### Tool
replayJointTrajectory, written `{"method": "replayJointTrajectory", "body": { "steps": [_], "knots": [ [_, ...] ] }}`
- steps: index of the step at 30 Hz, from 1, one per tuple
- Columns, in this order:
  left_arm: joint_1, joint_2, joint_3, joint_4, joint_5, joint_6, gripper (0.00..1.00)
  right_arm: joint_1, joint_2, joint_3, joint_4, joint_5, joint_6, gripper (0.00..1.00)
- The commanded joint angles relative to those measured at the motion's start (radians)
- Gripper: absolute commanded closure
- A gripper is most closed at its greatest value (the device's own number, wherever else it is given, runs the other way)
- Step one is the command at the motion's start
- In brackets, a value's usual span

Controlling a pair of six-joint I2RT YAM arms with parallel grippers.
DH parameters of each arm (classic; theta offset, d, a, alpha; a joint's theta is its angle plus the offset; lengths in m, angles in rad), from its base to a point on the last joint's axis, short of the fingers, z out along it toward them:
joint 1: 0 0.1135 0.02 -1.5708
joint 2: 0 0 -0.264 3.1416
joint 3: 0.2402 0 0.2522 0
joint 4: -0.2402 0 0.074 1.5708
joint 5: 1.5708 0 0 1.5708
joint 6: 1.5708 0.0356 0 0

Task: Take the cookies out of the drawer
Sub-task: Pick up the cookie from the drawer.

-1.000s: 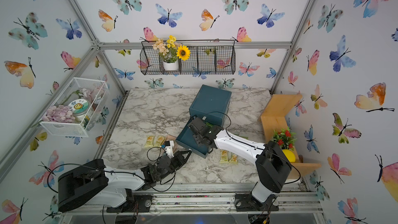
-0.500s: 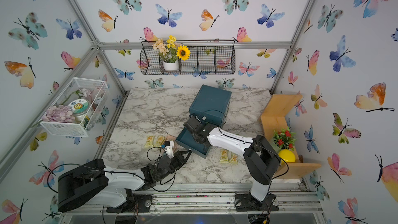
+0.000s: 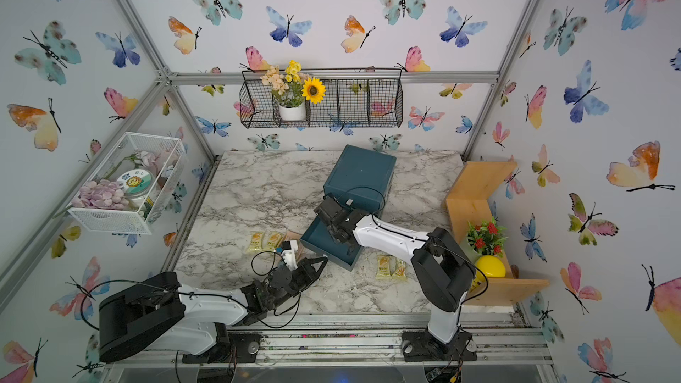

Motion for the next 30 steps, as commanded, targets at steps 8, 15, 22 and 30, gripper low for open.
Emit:
{"method": "replayJointTrajectory", "body": {
  "steps": [8,15,22,30],
  "knots": [
    [-0.002,-0.008,0.012,0.032,-0.045,0.007,1.0,0.025,-0.097,0.042,-0.073,-0.241,-0.066,0.48],
    [-0.002,0.001,0.017,0.039,-0.038,0.007,1.0,0.025,-0.184,0.005,-0.024,0.024,0.175,0.38],
    [-0.002,0.006,0.021,0.04,-0.035,0.006,1.0,0.048,-0.148,0.003,-0.042,0.079,0.538,0.36],
    [-0.003,0.001,0.016,0.036,-0.038,0.004,1.0,0.094,-0.016,0.117,-0.188,0.125,0.751,0.33]
  ]
}}
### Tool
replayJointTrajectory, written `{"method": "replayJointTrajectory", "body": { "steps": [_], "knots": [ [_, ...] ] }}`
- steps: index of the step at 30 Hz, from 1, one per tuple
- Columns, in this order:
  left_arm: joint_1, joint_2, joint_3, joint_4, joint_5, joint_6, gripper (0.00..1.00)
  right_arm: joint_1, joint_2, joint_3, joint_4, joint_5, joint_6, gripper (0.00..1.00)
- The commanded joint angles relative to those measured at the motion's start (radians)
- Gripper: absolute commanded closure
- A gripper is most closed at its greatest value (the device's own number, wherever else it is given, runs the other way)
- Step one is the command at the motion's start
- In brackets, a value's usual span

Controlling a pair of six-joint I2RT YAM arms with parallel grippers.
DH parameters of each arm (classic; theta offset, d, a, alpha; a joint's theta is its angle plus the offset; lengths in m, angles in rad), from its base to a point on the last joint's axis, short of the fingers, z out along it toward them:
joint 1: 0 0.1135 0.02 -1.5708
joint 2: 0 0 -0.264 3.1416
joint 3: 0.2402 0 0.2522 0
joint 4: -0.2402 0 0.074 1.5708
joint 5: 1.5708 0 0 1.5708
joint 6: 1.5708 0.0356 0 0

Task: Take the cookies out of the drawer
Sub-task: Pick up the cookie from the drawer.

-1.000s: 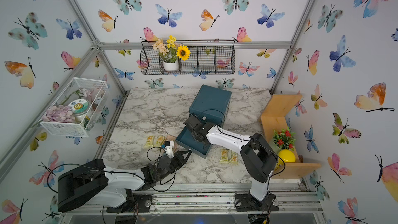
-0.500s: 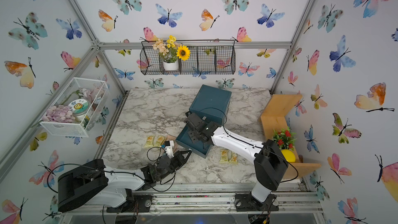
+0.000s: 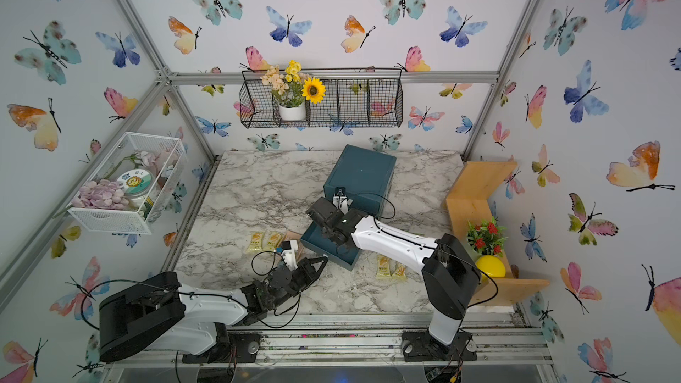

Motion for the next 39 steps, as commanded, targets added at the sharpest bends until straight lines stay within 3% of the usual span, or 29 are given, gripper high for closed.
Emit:
{"method": "replayJointTrajectory", "body": {
  "steps": [1,25,35,39],
  "knots": [
    [-0.002,-0.002,0.015,0.029,-0.038,0.005,1.0,0.013,0.027,0.042,-0.081,0.053,0.139,0.32],
    [-0.003,-0.006,0.013,0.027,-0.041,0.005,1.0,0.017,0.163,0.076,-0.05,0.22,0.229,0.27],
    [-0.002,-0.008,0.012,0.027,-0.042,0.005,1.0,0.017,0.208,0.086,-0.077,0.216,0.244,0.32],
    [-0.003,-0.008,0.012,0.028,-0.043,0.005,1.0,0.017,0.211,0.086,-0.081,0.207,0.243,0.4]
  ]
}}
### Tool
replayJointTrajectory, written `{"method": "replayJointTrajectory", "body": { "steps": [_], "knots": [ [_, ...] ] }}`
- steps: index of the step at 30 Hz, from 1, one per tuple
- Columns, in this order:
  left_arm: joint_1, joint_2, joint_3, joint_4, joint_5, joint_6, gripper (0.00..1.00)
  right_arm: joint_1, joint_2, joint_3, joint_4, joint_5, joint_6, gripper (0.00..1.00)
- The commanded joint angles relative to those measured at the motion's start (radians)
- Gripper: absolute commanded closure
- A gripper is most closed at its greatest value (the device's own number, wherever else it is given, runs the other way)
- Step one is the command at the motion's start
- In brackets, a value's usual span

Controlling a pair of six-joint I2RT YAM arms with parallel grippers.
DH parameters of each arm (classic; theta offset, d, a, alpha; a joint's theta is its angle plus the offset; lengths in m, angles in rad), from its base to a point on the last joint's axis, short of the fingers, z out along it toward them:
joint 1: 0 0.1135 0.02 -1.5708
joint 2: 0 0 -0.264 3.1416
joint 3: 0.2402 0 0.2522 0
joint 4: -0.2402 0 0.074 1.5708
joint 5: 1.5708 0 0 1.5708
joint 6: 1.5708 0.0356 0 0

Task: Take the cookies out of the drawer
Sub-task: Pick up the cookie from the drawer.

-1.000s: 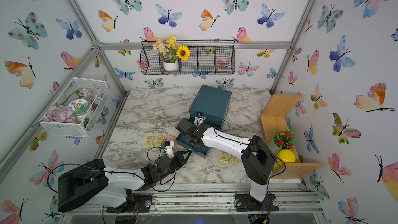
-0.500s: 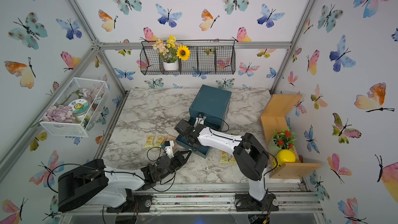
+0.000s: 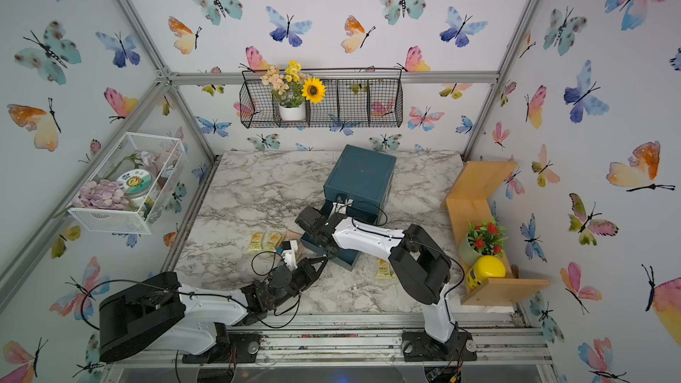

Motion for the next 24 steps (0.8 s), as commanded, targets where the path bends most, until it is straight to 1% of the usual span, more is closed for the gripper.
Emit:
{"method": "replayJointTrajectory", "body": {
  "steps": [1,12,18,20,24],
  "knots": [
    [-0.002,-0.009,0.012,0.029,-0.043,0.007,1.0,0.002,0.022,0.017,-0.049,0.022,0.014,0.41],
    [-0.003,-0.006,0.013,0.029,-0.046,0.007,1.0,0.002,-0.027,0.017,-0.055,-0.01,-0.042,0.55],
    [-0.003,-0.009,0.013,0.027,-0.048,0.007,1.0,0.004,-0.11,-0.012,-0.039,-0.055,-0.118,0.62],
    [-0.003,-0.009,0.014,0.027,-0.048,0.007,1.0,0.004,-0.144,-0.034,-0.024,-0.095,-0.157,0.63],
    [-0.002,-0.01,0.018,0.026,-0.051,0.01,1.0,0.004,-0.215,-0.077,0.004,-0.134,-0.229,0.66]
  ]
}}
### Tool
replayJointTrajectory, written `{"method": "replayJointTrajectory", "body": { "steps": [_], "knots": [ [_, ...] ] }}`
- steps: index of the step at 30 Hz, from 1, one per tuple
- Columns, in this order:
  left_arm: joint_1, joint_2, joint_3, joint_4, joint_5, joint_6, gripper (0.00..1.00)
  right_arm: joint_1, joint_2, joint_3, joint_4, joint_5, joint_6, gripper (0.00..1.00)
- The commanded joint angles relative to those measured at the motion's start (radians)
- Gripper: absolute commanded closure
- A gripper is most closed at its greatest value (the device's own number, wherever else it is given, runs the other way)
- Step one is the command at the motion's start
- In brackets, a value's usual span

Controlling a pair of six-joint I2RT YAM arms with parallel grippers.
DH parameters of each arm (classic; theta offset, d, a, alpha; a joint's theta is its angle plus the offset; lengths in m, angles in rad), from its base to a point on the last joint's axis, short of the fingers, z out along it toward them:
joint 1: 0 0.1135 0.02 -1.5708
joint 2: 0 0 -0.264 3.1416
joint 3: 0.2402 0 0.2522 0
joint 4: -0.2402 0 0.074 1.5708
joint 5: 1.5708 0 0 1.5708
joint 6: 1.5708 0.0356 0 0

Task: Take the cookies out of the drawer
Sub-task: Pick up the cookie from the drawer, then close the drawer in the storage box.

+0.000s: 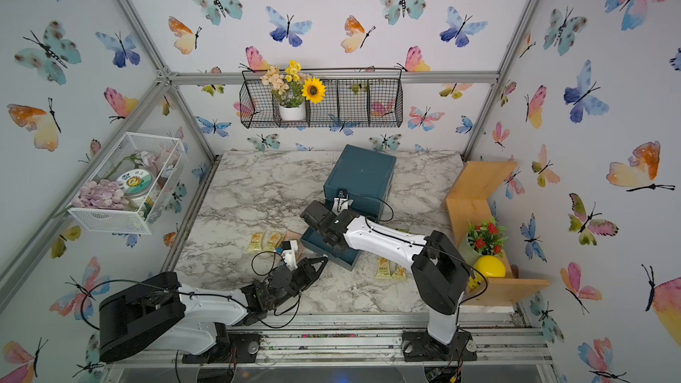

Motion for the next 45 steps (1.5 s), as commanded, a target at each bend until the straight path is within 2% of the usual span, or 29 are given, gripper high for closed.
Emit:
{"method": "replayJointTrajectory", "body": {
  "steps": [1,7,12,22,28,32,39,45],
  "knots": [
    [-0.003,-0.009,0.019,0.027,-0.05,0.01,1.0,0.004,-0.064,-0.041,0.019,-0.065,-0.098,0.66],
    [-0.001,-0.008,0.025,0.024,-0.044,0.013,1.0,0.007,-0.196,-0.134,0.058,-0.161,-0.204,0.65],
    [-0.001,-0.009,0.028,0.02,-0.046,0.013,1.0,0.007,-0.304,-0.165,0.01,-0.119,-0.236,0.65],
    [-0.001,0.008,0.082,0.021,-0.03,0.038,1.0,0.005,-0.464,-0.17,-0.249,0.071,-0.14,0.65],
    [0.005,0.045,0.141,0.029,-0.036,0.072,1.0,-0.029,-0.533,-0.231,-0.339,0.076,-0.039,0.64],
    [0.015,0.098,0.201,0.04,-0.02,0.082,1.0,-0.134,-0.586,-0.303,-0.293,-0.021,-0.056,0.64],
    [0.046,0.201,0.3,0.07,-0.017,0.092,1.0,-0.413,-0.642,-0.416,-0.124,-0.2,-0.219,0.64],
    [0.1,0.313,0.386,0.107,0.022,0.088,1.0,-0.512,-0.587,-0.431,-0.061,-0.231,-0.295,0.64]
  ]
}}
